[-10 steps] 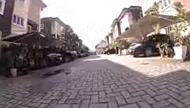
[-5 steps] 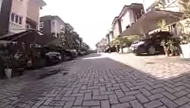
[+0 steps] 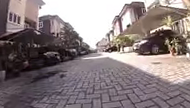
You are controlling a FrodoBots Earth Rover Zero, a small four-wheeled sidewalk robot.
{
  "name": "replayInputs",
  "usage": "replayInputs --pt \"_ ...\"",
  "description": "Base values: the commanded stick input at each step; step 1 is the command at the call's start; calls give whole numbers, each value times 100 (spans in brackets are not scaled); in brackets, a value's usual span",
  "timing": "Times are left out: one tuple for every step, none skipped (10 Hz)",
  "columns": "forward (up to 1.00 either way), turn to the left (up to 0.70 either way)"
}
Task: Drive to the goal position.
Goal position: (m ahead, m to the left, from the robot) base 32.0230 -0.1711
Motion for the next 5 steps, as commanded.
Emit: replayInputs --pt "69 3" --pt "69 3" --pt "69 3" --pt "69 3" --pt "69 3"
